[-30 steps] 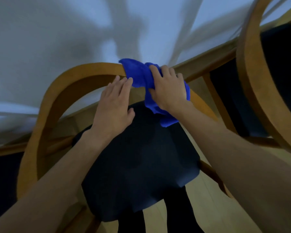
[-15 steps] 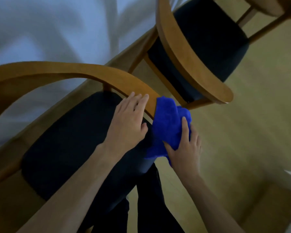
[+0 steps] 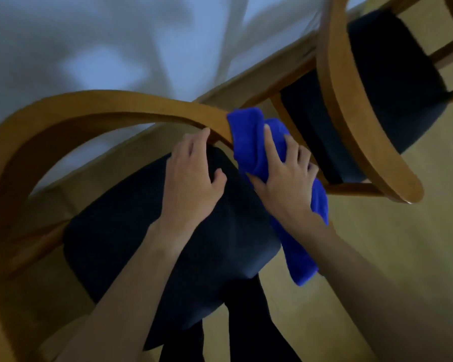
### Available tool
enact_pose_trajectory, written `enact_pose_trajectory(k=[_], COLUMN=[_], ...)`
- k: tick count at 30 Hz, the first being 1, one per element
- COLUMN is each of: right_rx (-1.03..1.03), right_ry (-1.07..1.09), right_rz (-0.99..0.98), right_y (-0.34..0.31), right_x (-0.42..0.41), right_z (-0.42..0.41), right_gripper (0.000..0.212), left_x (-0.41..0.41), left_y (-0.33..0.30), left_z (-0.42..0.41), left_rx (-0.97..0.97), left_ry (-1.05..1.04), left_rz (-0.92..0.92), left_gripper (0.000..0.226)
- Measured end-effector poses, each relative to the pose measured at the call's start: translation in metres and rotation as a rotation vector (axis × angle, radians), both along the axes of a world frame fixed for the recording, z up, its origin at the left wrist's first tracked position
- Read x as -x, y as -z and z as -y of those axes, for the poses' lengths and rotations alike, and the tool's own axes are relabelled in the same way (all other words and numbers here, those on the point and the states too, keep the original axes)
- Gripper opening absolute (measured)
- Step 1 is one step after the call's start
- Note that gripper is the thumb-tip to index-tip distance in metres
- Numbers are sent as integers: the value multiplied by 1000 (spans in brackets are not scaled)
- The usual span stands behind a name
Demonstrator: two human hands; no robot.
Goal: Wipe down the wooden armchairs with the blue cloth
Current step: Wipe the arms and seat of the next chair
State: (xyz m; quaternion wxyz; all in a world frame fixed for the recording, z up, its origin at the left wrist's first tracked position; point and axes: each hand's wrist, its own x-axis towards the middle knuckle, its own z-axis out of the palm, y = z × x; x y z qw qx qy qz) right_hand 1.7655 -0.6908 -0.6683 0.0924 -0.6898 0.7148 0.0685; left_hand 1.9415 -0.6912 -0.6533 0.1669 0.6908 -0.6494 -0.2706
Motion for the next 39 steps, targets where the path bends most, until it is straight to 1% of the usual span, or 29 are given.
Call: enact_pose_trajectory(k=[2,3,6,7,8,10,14,15,16,19,22,24,26,28,30,33,36,39], right_rx=[5,-10,-109,-147,-180,-213,-146,-116,-89,-40,-29,-23,-87,-157,-140,-139,-219,-338], right_ry=[-135,-189,-363,-420,-472,-580,-858,-959,-1070,-1392,-1606,-1717,-1822,-1906,-1966,-2036,-2167,-2353], right_rz=[23,46,111,130,151,211,344,346,306,58,-153,-230,-222,-177,-151,-153,-136,-45], right_y=[5,7,10,9,7,0,-26,-33,-38,-47,-41,-34,-24,-16,-14,-20,-28,-25], right_x=[-28,-44,-92,-107,-120,-147,-224,-251,-279,-353,-392,-412,-428,-434,-431,-415,-391,-351], right_z=[44,66,118,130,139,149,146,139,130,91,50,12,-32,-70,-96,-135,-196,-261], right_gripper=[86,80,47,41,39,44,56,56,55,49,37,35,41,58,75,86,80,56], left_x=[-18,-27,-57,-67,-77,-96,-130,-138,-146,-173,-199,-220,-237,-251,-258,-254,-240,-221], left_y=[0,0,1,1,1,-2,-13,-16,-20,-34,-45,-46,-43,-37,-31,-22,-17,-12], left_z=[11,14,11,6,-2,-21,-63,-73,-82,-111,-146,-178,-215,-253,-290,-345,-395,-437], left_rx=[26,34,28,12,-4,-24,30,43,58,136,190,187,116,45,-16,-100,-162,-189], left_ry=[-58,-85,-178,-220,-264,-349,-488,-530,-580,-696,-812,-918,-1008,-1065,-1093,-1099,-1149,-1232], left_rz=[-4,-11,-29,-31,-34,-46,-62,-53,-43,-13,-25,-1,23,34,25,-22,-72,-126], left_gripper=[66,65,61,60,58,55,48,46,45,43,44,45,47,49,50,46,39,31])
